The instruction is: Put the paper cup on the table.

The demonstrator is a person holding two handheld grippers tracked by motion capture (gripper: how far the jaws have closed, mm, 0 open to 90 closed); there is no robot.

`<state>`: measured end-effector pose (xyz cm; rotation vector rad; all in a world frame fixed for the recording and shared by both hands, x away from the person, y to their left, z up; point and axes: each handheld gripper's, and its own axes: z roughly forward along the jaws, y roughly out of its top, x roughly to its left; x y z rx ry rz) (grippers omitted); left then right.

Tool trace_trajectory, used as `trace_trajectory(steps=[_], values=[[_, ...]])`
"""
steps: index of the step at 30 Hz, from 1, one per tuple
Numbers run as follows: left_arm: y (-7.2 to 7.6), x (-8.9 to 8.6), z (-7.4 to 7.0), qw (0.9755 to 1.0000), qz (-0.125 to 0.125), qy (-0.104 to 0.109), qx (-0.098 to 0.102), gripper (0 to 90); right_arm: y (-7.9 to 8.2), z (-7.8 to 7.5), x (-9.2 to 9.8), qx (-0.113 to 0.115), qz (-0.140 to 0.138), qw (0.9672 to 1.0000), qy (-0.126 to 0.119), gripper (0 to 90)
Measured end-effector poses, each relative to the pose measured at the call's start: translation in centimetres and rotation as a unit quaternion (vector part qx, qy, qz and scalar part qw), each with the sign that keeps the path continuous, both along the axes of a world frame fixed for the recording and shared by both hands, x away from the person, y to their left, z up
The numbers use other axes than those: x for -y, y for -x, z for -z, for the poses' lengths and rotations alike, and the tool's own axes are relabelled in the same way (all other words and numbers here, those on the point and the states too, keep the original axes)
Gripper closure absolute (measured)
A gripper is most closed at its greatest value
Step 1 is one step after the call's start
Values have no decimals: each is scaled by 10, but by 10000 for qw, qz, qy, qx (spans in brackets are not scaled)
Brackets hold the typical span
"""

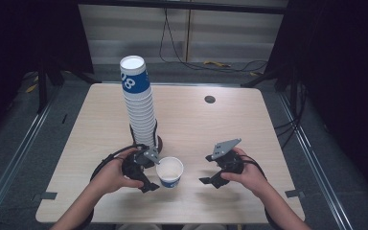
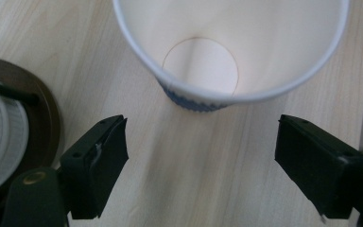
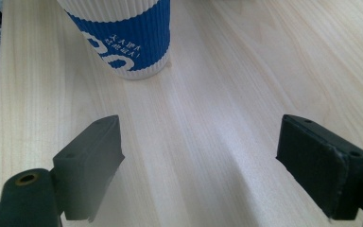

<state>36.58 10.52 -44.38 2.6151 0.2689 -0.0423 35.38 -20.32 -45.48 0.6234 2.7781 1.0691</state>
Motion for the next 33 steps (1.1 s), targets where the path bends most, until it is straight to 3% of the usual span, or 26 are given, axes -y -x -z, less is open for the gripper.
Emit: trace_trajectory(steps=[18,25,26,33], values=[[3,-43,27,9975,-585,359,-172,173,5,10,14,6,148,9999,62,139],[6,-57,37,9956,-816,452,-103,173,6,17,21,-5,226,9997,56,140],[5,-59,38,9962,-772,402,-81,173,6,18,23,2,257,9996,70,140],[5,-73,47,9941,-1002,417,1,171,9,23,30,5,386,9993,15,140]])
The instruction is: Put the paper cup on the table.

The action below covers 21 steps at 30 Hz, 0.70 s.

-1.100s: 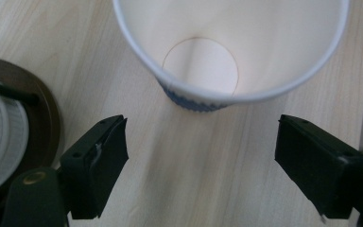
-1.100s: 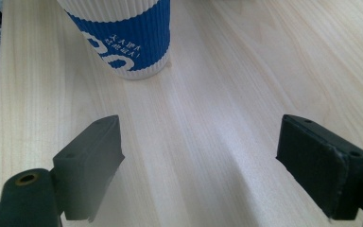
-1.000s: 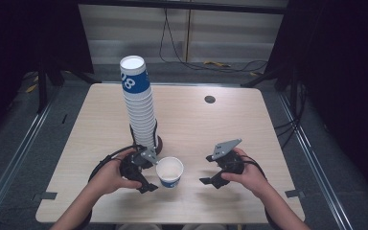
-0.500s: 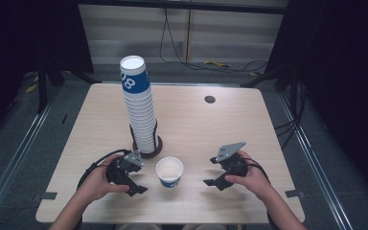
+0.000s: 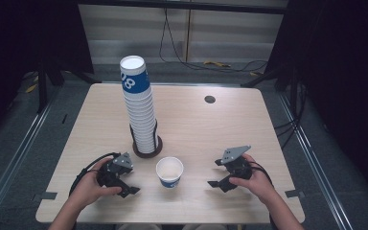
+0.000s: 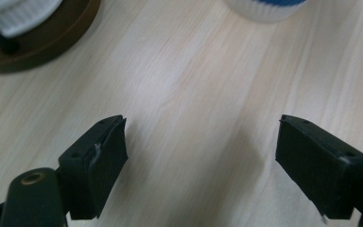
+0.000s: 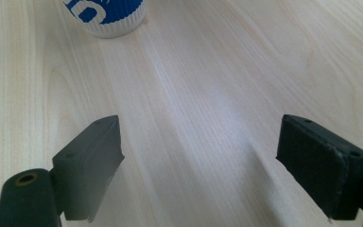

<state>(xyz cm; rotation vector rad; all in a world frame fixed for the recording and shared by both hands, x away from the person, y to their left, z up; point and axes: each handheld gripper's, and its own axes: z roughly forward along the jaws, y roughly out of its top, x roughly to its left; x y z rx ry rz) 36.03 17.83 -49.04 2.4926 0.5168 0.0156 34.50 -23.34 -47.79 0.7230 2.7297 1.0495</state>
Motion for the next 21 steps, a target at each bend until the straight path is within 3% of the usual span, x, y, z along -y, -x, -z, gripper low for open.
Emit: trace_trajectory(steps=[5,10,13,21], values=[[0,-7,4,9997,-148,129,143,163,3,7,6,-9,56,10000,56,140],[1,-12,8,9991,-16,175,397,156,4,12,9,-6,122,9999,89,137],[1,-13,10,9987,-23,275,437,146,5,16,11,37,148,9997,172,137],[2,-15,13,9978,-129,403,515,91,6,20,14,228,245,9994,54,121]])
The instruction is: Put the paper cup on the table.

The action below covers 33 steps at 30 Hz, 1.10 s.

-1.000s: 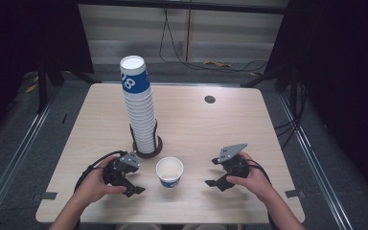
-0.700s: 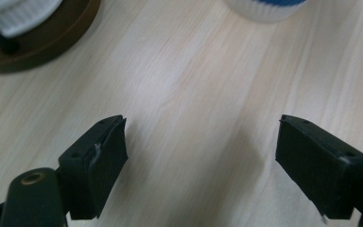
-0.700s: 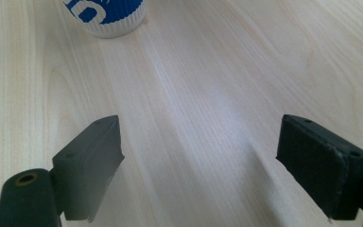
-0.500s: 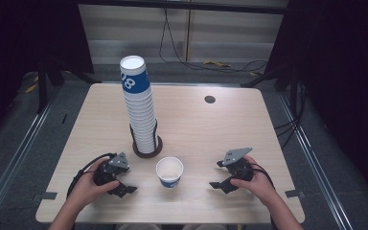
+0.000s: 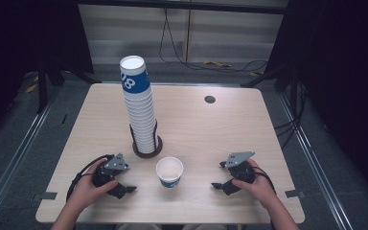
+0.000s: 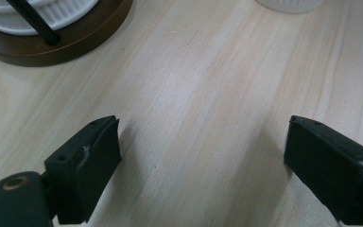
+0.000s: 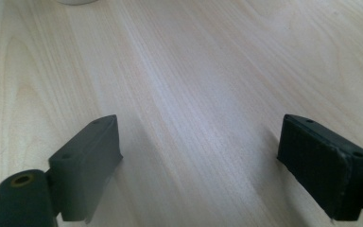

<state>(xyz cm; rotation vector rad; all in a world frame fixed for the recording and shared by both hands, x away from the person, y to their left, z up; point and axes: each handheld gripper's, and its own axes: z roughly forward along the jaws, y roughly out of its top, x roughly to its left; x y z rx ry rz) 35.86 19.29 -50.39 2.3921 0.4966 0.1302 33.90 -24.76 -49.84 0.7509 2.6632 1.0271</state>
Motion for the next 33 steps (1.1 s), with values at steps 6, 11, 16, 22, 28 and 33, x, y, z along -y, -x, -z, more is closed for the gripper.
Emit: trace_trajectory(steps=[6,11,16,22,28,33], values=[[0,1,2,10000,-60,38,-13,50,1,3,0,86,50,9998,-154,113],[-1,3,4,9999,-84,64,11,0,0,5,-1,126,78,9996,-224,109],[-1,-1,10,9991,-125,377,149,0,0,5,-1,119,73,9997,-221,107],[-3,-3,12,9986,-48,491,214,0,-1,5,-1,112,122,9996,-219,103],[-3,-3,12,9985,-49,491,217,0,-1,5,-1,122,191,9995,-205,93],[-3,-3,12,9985,-48,492,218,0,-1,5,-1,128,195,9995,-199,92]])
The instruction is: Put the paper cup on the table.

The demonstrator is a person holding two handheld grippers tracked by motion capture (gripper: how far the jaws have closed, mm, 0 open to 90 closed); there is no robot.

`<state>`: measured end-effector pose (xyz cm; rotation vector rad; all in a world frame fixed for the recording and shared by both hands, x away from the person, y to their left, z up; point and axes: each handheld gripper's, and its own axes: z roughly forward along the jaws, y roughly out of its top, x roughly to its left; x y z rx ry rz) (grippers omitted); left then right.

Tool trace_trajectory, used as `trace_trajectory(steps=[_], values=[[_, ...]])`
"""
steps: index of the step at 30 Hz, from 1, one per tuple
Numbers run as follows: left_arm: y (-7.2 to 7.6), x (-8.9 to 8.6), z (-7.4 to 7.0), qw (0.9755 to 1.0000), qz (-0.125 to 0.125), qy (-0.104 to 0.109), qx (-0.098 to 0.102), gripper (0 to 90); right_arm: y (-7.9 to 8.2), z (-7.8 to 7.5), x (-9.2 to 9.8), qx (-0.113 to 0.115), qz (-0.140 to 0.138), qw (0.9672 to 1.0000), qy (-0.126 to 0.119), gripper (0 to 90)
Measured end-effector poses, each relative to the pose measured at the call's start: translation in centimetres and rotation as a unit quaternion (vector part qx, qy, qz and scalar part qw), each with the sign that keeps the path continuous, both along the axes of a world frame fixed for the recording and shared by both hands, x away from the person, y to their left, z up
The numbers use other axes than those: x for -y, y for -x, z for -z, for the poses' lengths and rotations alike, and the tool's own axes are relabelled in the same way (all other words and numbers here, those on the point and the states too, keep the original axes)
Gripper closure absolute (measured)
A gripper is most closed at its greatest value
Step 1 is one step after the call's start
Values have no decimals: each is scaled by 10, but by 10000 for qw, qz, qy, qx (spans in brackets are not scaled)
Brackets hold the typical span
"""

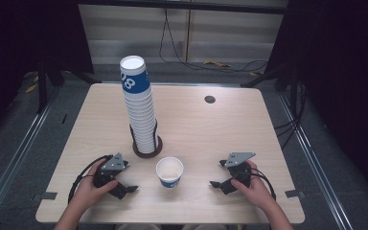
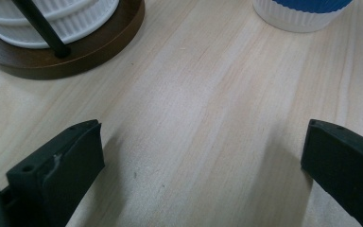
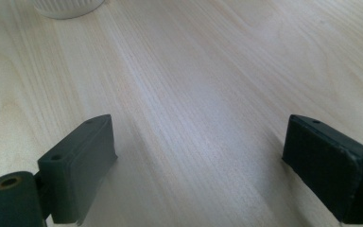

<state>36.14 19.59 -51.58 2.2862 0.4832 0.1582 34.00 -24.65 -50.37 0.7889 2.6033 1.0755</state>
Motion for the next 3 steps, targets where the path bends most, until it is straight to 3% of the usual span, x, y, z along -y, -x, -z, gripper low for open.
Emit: trace_trajectory(steps=[3], values=[[0,0,0,10000,0,-1,1,0,0,0,0,0,5,10000,-3,91]])
